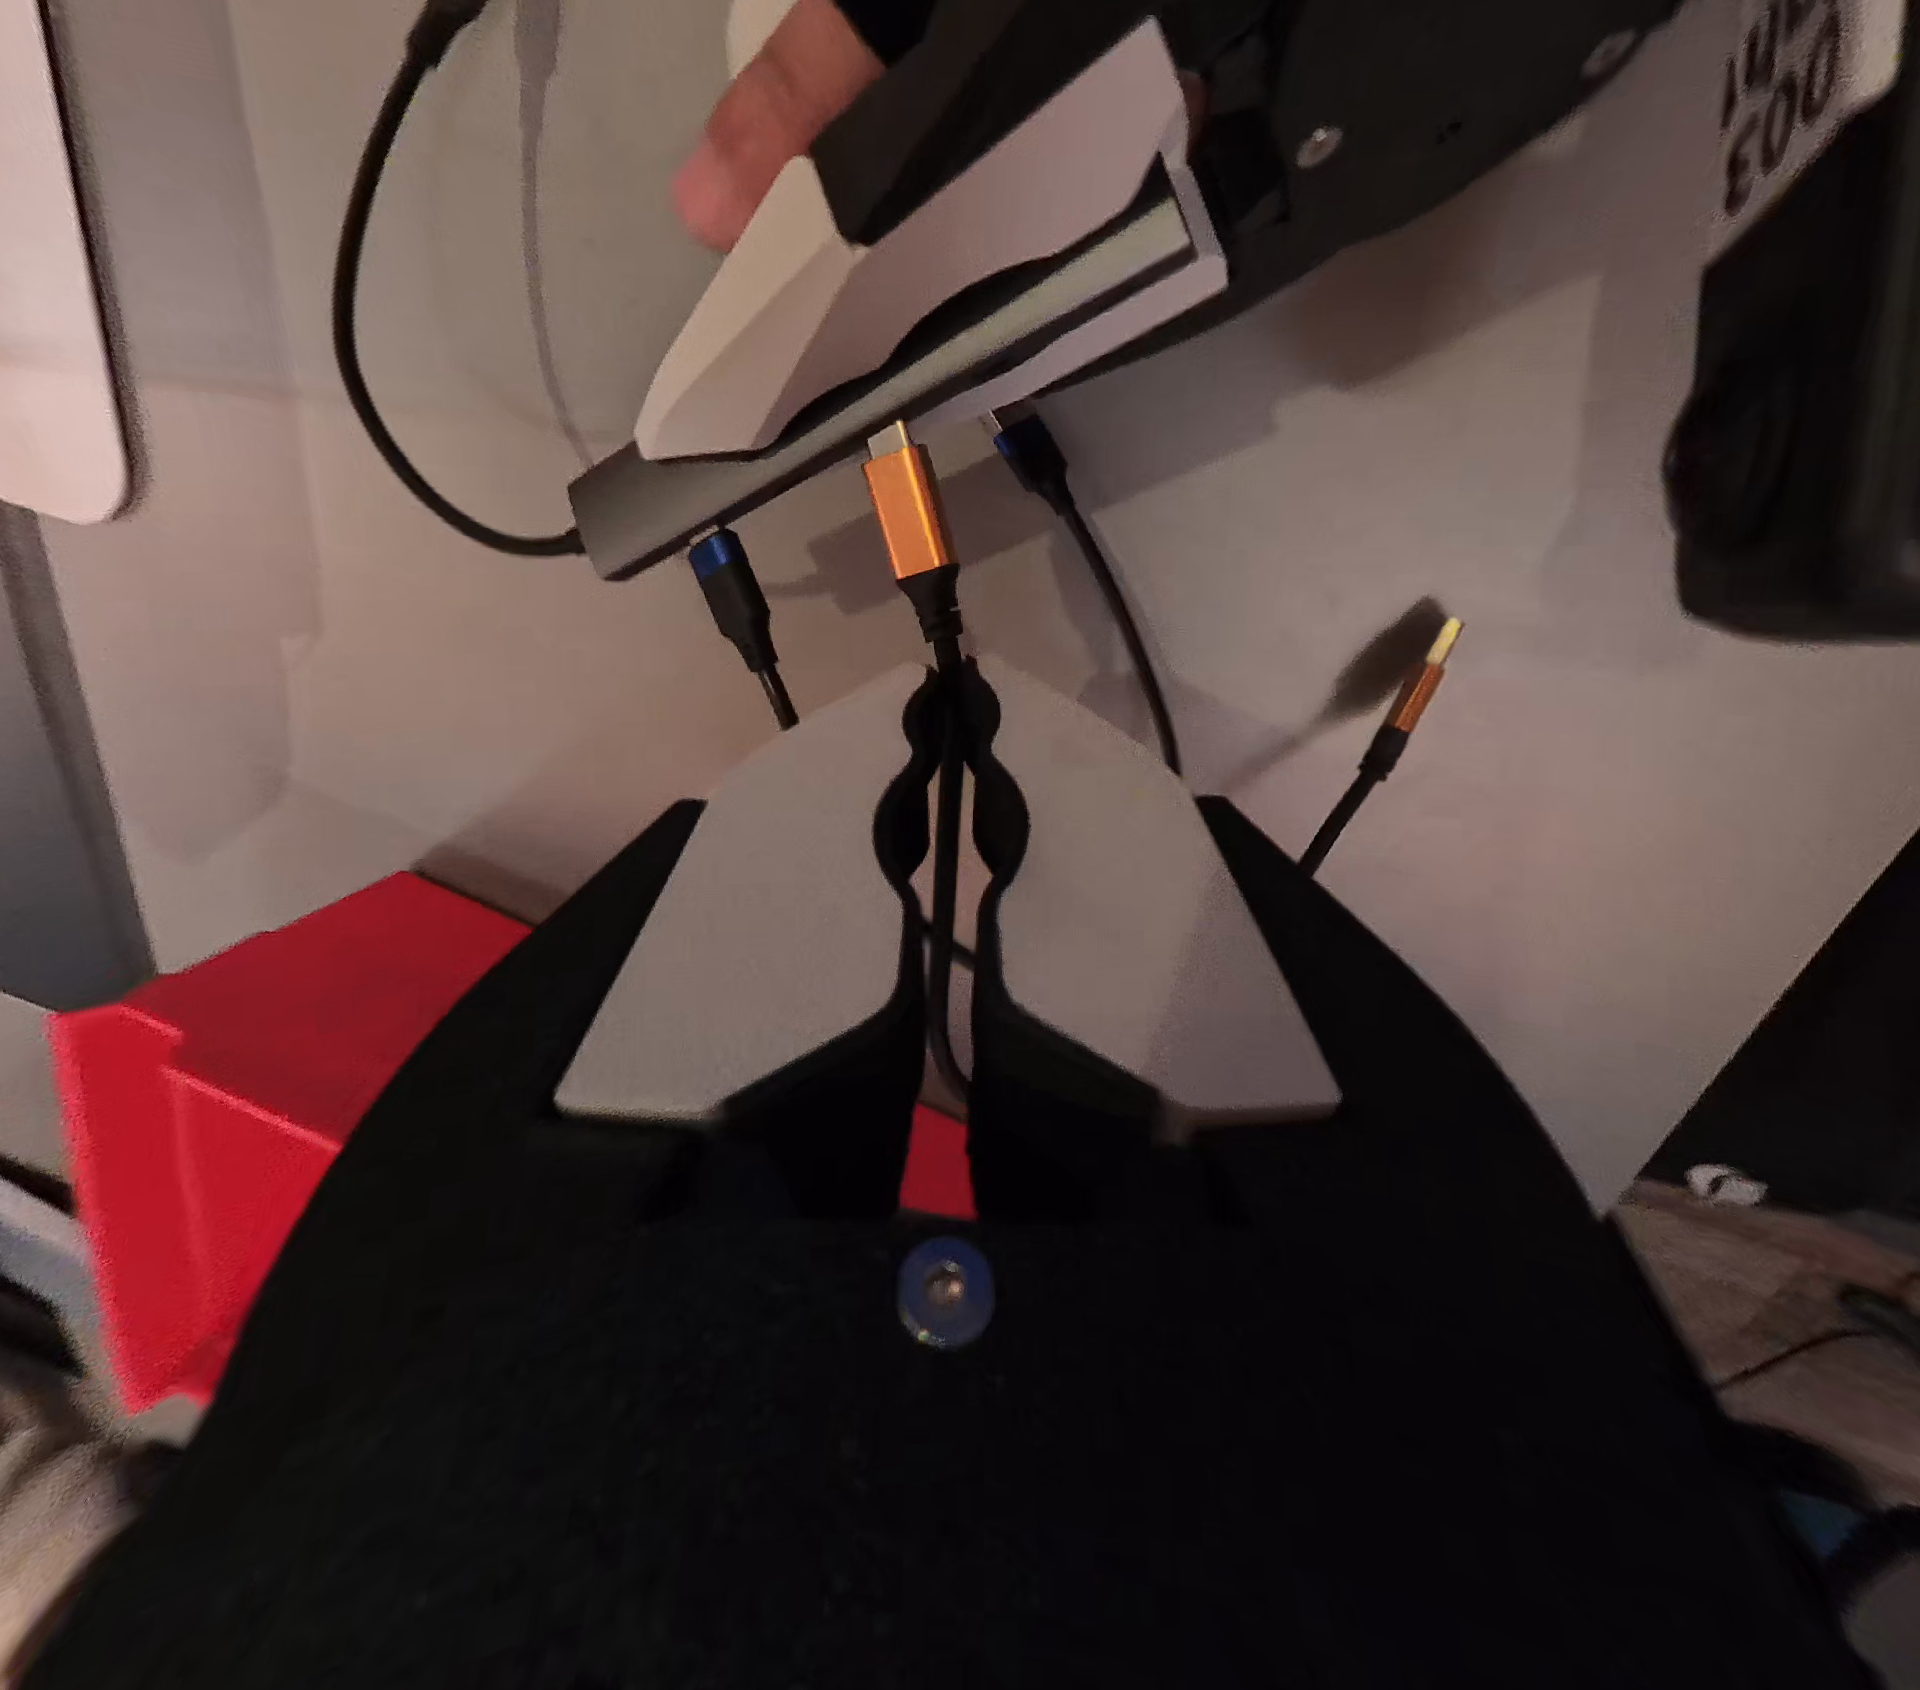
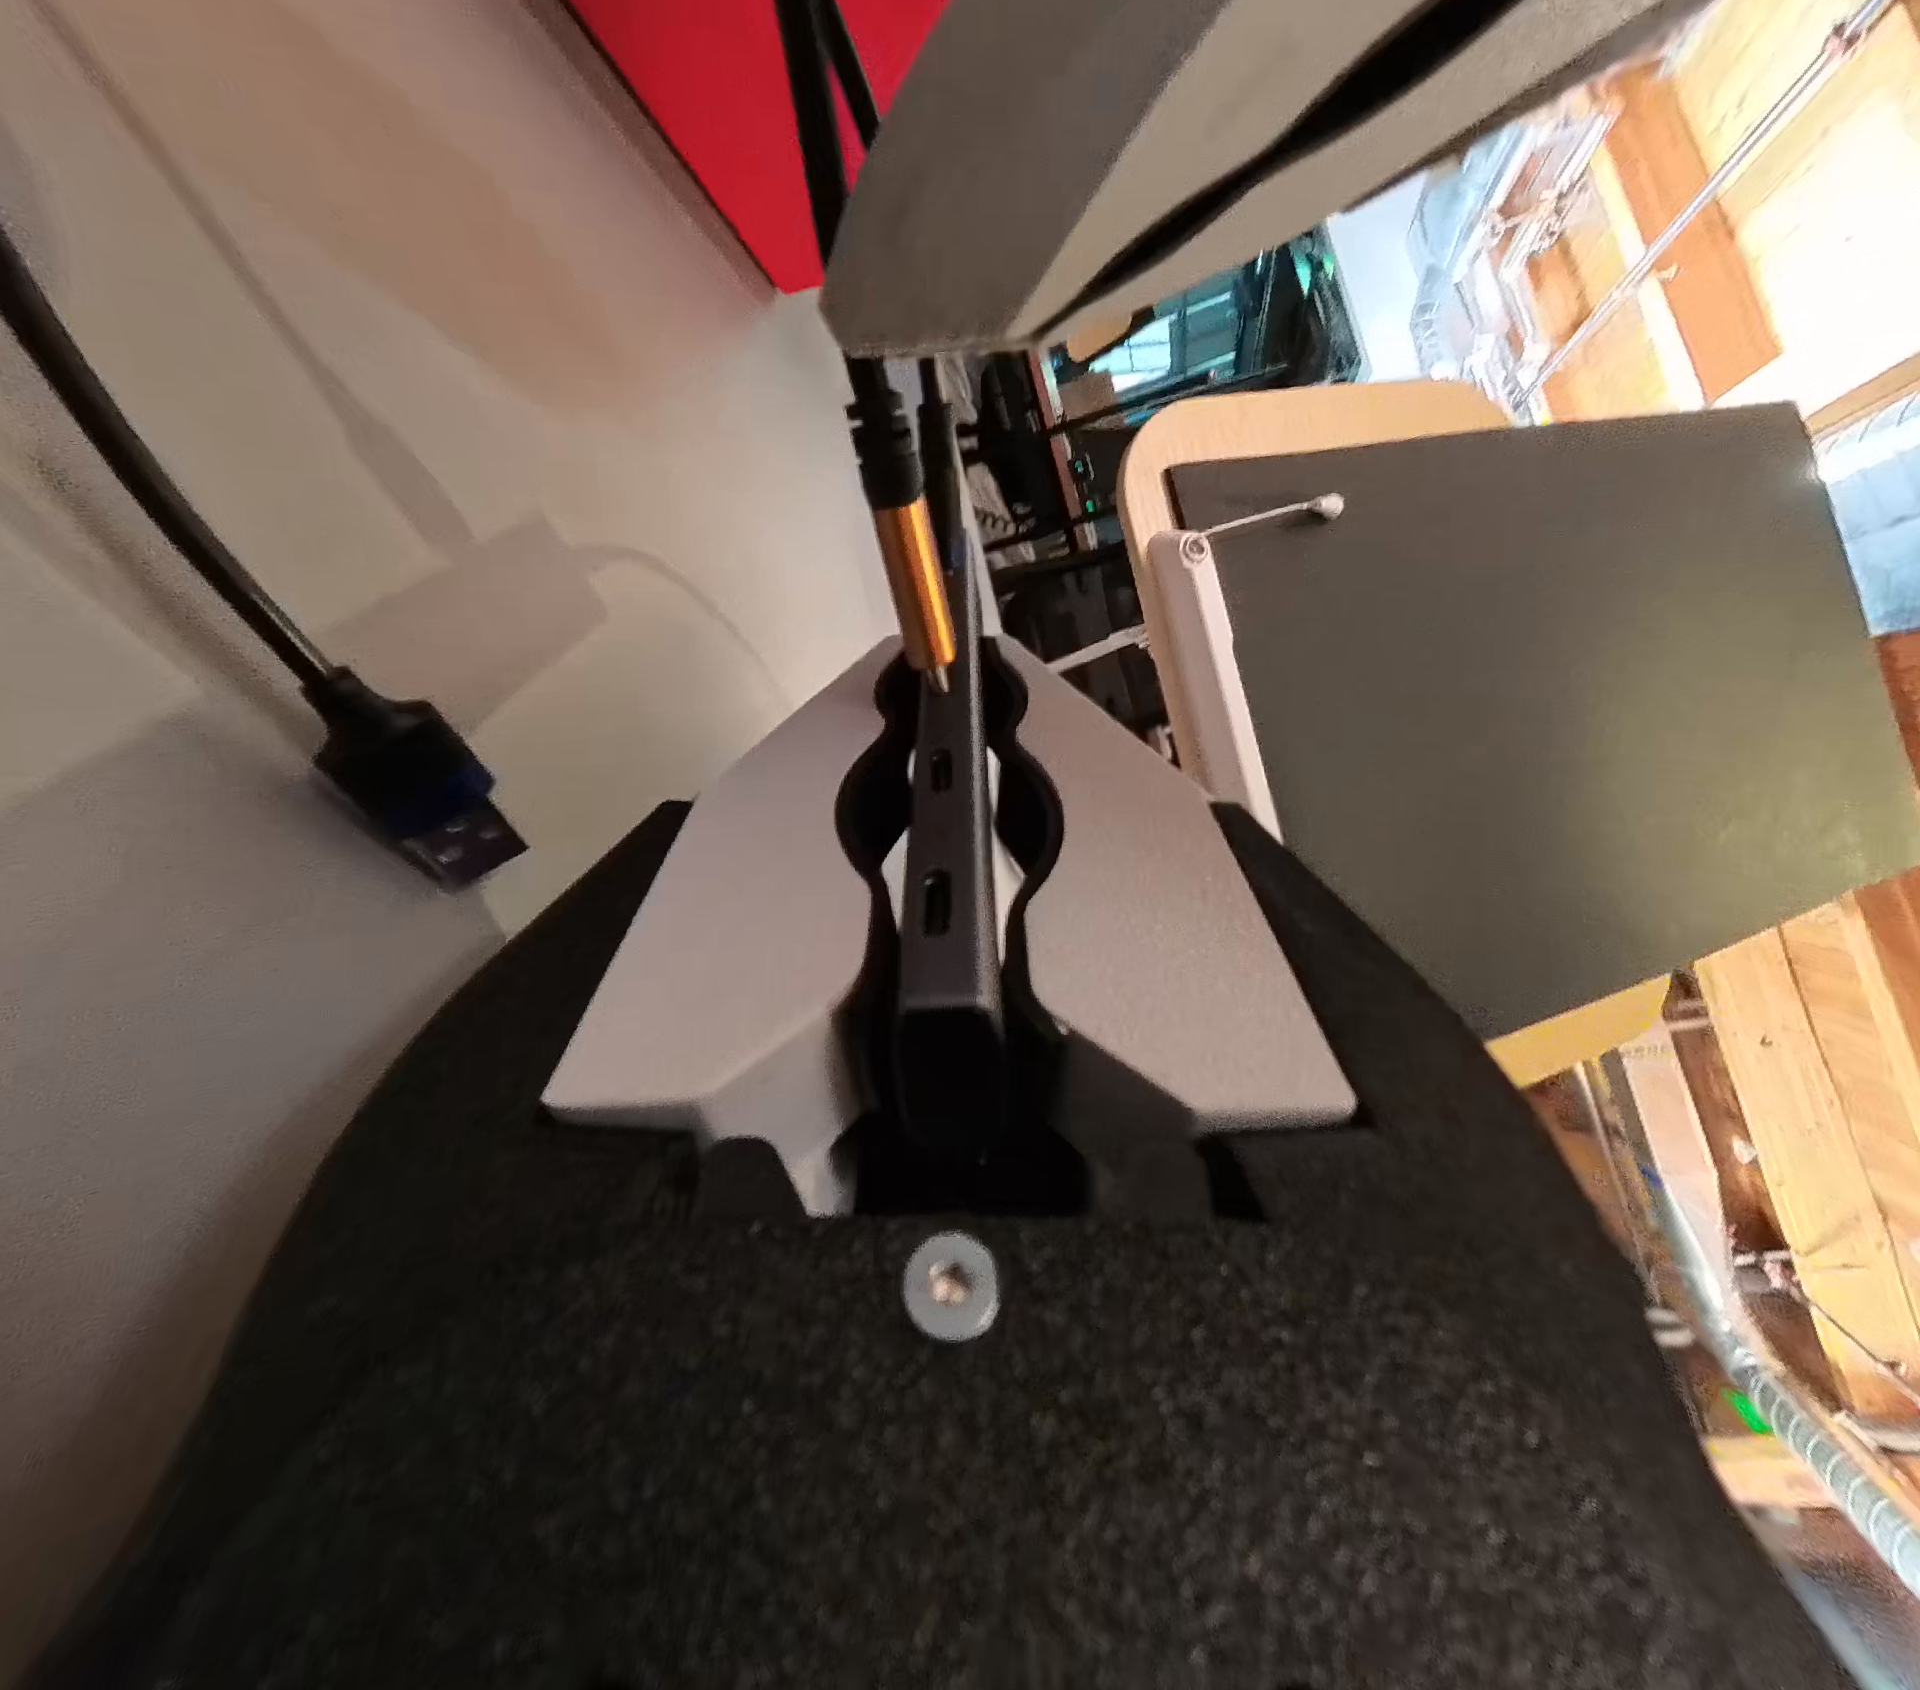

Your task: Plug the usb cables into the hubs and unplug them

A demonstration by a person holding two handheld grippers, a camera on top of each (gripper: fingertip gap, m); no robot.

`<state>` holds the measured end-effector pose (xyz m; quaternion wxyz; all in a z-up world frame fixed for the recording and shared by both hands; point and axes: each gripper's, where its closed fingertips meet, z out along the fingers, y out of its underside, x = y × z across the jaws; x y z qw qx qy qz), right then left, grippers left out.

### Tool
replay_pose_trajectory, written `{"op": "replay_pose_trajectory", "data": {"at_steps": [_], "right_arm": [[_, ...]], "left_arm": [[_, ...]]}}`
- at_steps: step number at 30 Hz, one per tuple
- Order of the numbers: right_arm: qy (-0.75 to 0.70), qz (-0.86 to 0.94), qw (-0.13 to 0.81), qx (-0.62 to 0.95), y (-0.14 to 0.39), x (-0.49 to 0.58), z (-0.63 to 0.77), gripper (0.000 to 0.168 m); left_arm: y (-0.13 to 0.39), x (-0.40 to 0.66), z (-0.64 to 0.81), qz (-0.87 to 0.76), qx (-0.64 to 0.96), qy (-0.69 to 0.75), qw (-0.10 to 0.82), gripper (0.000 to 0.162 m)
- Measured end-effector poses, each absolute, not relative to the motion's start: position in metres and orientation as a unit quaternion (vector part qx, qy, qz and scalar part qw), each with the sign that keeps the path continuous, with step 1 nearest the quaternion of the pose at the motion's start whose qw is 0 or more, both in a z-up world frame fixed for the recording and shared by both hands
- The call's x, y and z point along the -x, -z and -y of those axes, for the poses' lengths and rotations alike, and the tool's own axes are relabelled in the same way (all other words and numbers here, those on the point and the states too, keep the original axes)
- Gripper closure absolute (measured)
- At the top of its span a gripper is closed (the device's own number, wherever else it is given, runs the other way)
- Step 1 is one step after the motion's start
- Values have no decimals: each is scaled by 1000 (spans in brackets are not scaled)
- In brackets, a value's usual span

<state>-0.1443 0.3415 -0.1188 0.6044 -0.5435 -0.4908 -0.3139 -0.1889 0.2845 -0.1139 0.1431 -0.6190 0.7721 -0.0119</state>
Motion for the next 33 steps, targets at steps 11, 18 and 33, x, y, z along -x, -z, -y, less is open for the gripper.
{"op": "replay_pose_trajectory", "data": {"at_steps": [11, 18, 33], "right_arm": [[311, 471, 597, 570, 119, 136, -346, 161], [308, 488, 605, 548, 119, 148, -340, 161], [346, 490, 598, 532, 115, 151, -336, 161]], "left_arm": [[110, 178, -280, -660, 701, 180, 201, 159], [119, 182, -277, -689, 666, 164, 233, 158], [128, 187, -276, -683, 680, 171, 207, 160]]}}
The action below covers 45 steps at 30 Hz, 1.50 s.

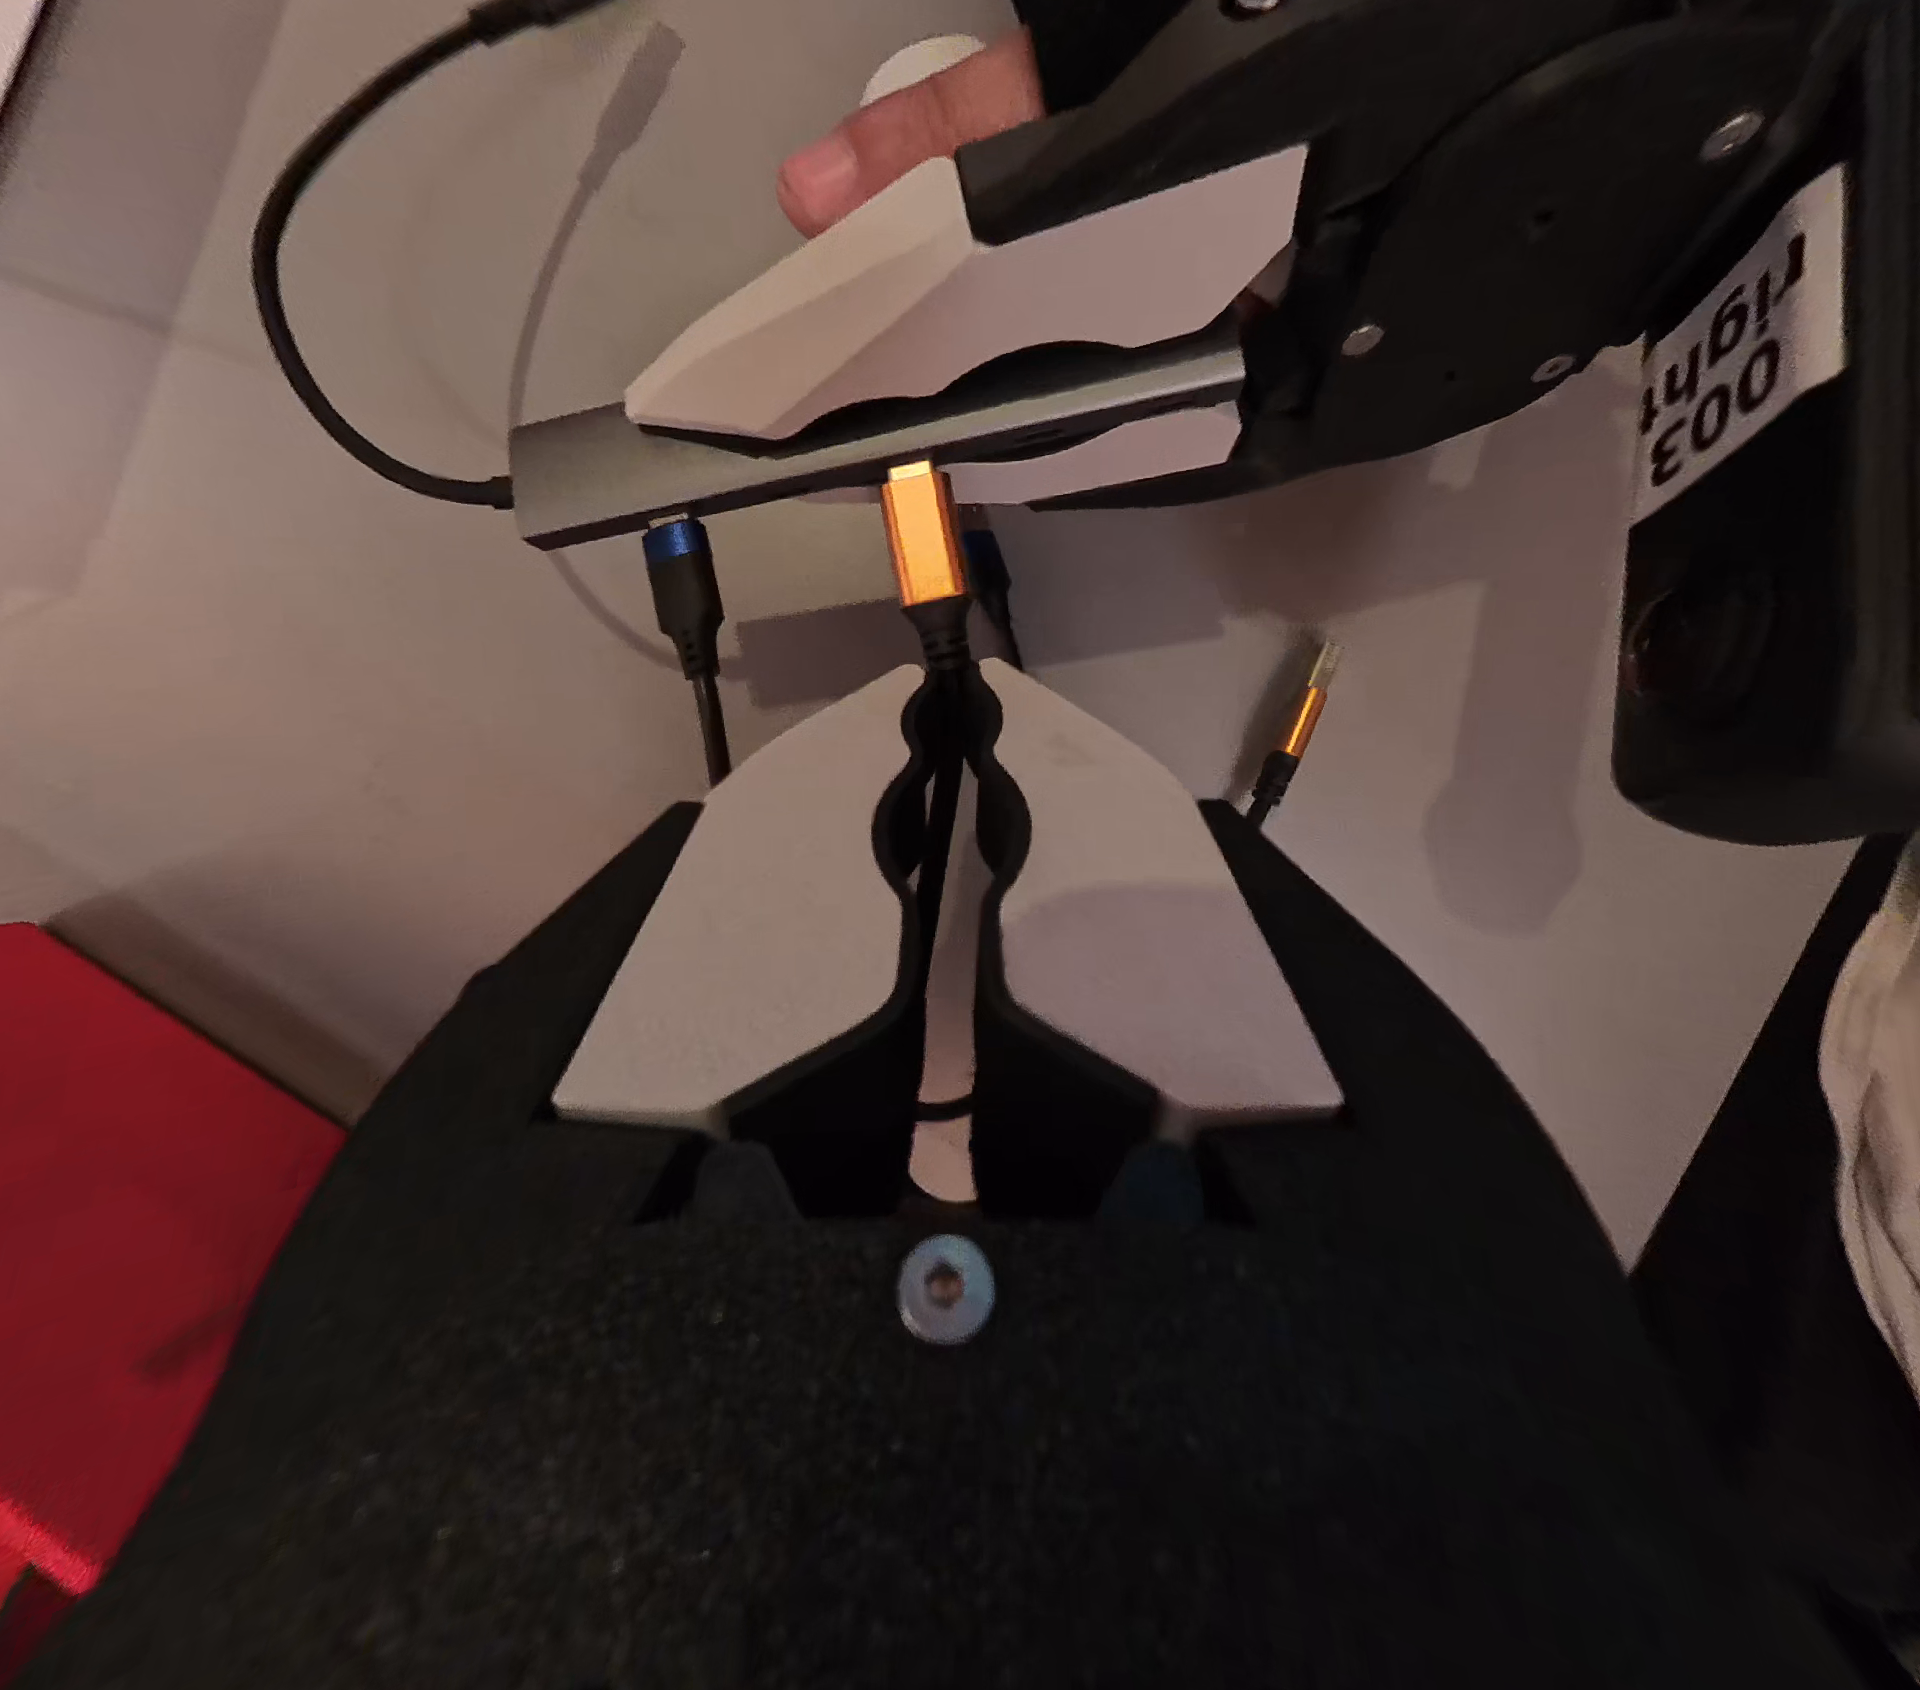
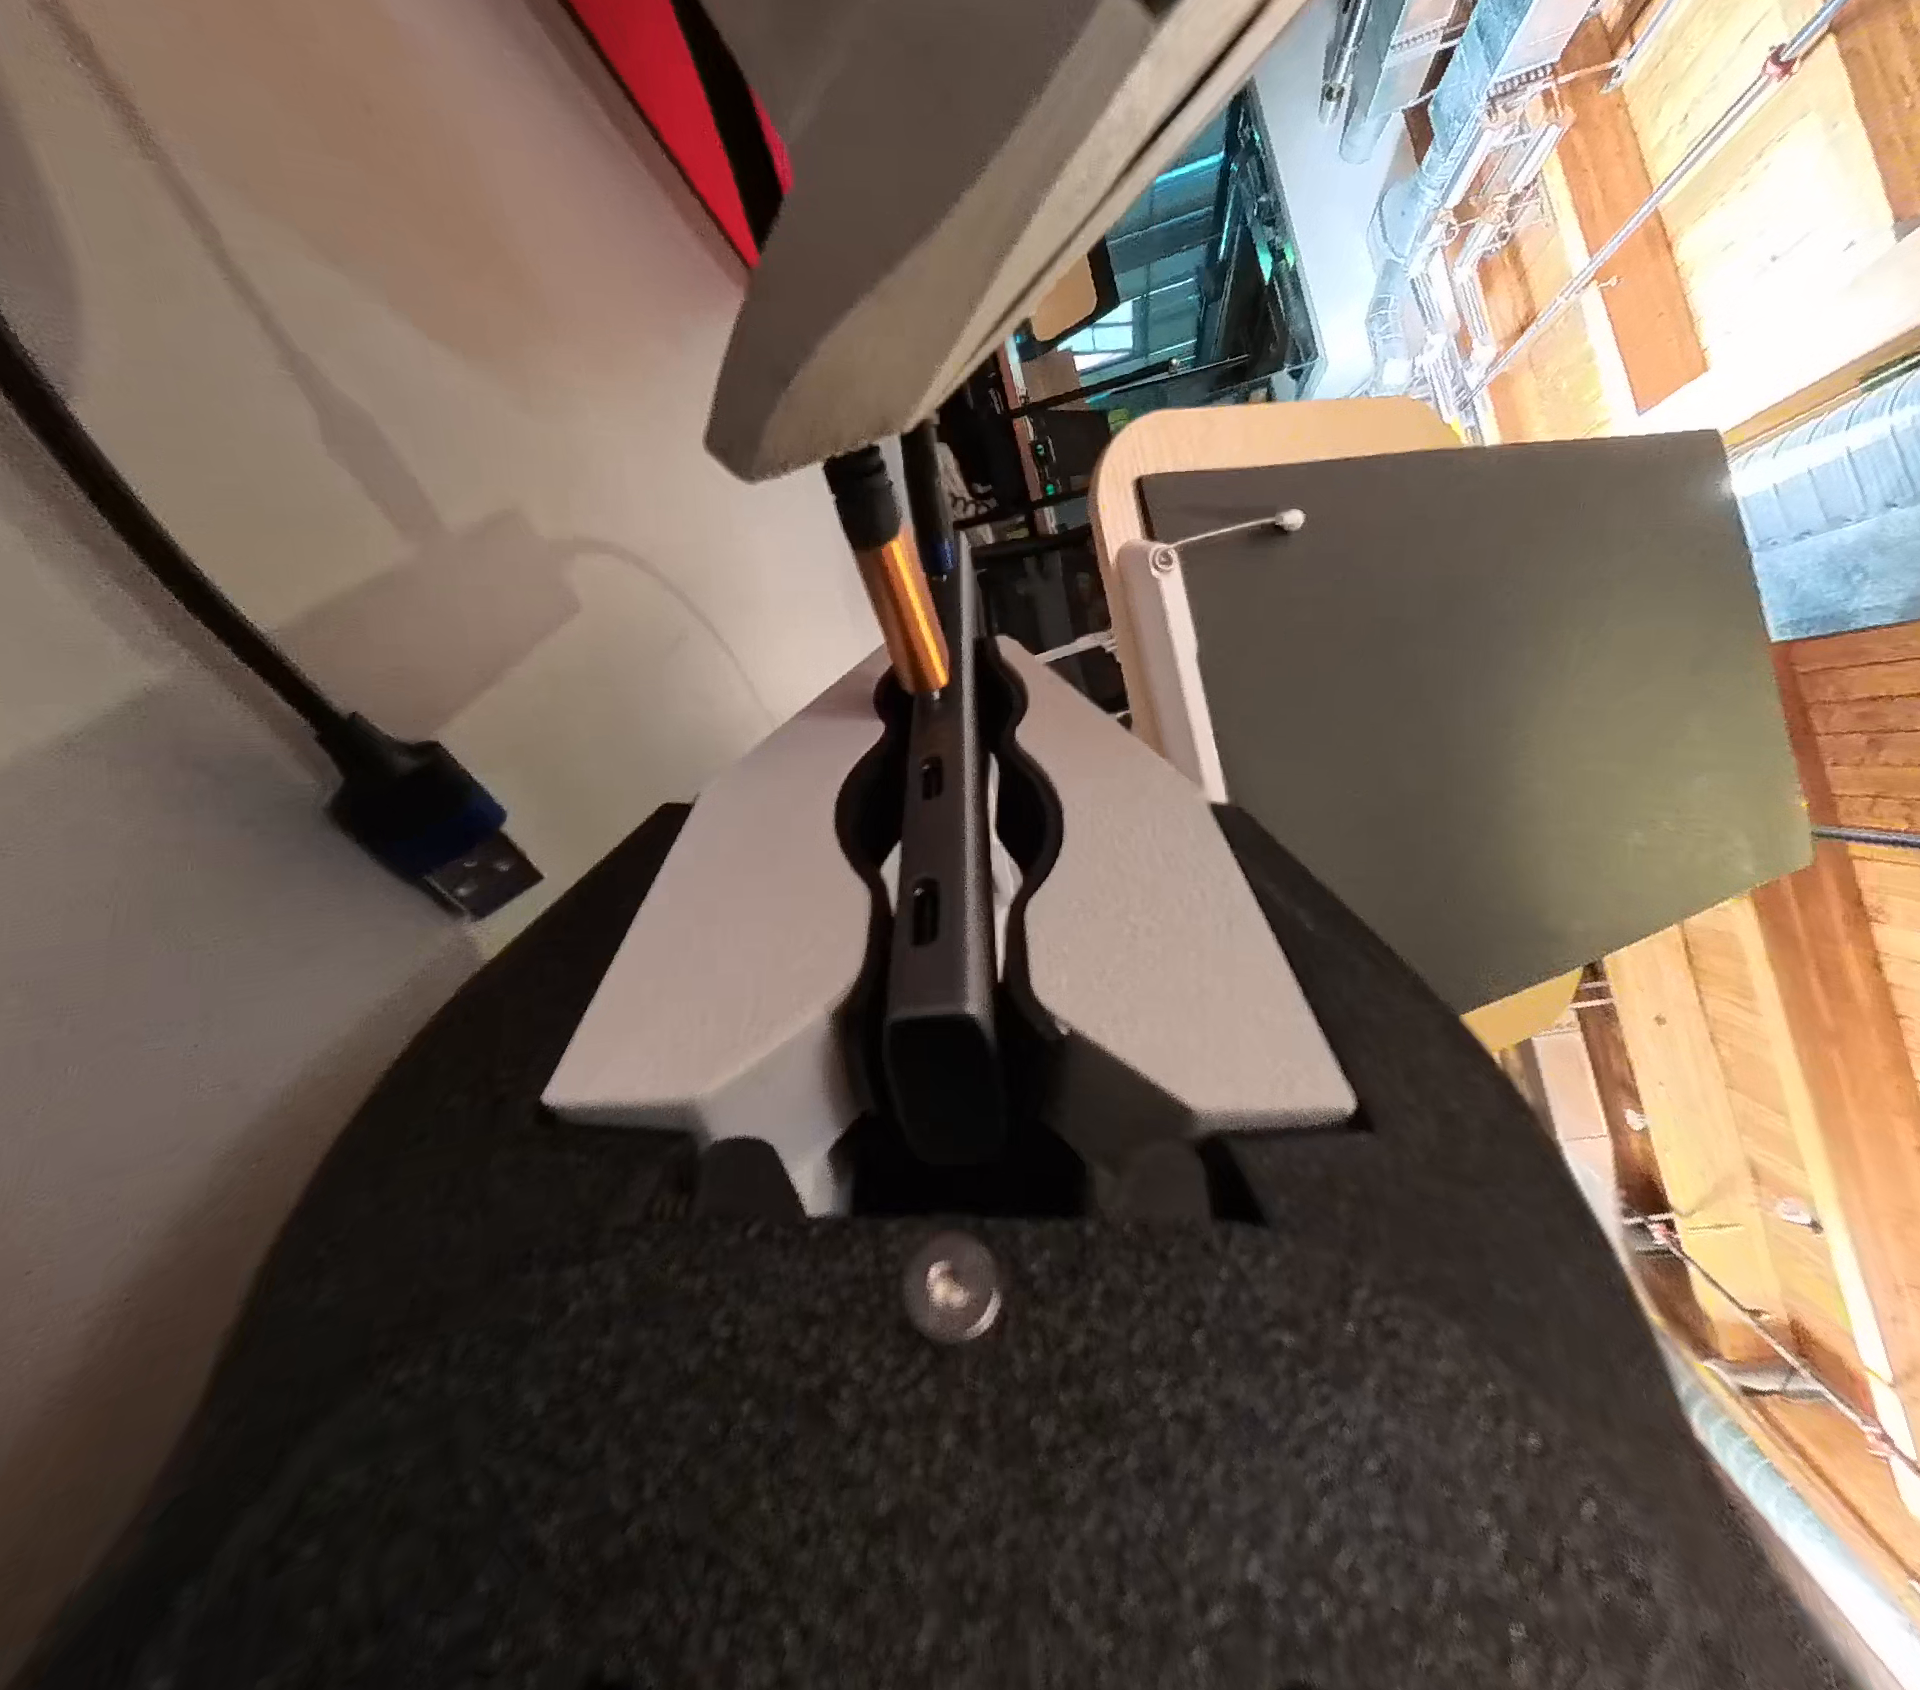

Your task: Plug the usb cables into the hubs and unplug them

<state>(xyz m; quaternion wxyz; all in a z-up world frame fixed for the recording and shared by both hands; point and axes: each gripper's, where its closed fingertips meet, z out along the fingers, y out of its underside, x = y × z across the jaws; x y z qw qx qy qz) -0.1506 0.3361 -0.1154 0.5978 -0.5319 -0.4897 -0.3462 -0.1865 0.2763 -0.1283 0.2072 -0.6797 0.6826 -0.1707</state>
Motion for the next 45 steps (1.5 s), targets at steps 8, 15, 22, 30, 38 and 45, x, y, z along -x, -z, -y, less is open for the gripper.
{"op": "replay_pose_trajectory", "data": {"at_steps": [8, 15, 22, 30, 38, 45], "right_arm": [[368, 522, 594, 489, 108, 162, -332, 161], [336, 528, 594, 505, 116, 156, -330, 153], [332, 537, 587, 506, 119, 156, -328, 159], [331, 538, 583, 512, 124, 159, -327, 161], [336, 524, 577, 528, 126, 157, -330, 161], [313, 528, 587, 528, 125, 160, -330, 159]], "left_arm": [[116, 195, -271, -666, 678, 219, 223, 158], [127, 196, -272, -662, 685, 212, 218, 158], [125, 197, -281, -657, 690, 212, 217, 158], [123, 192, -276, -679, 676, 204, 201, 159], [125, 190, -282, -652, 698, 185, 233, 159], [131, 201, -299, -614, 718, 202, 258, 158]]}}
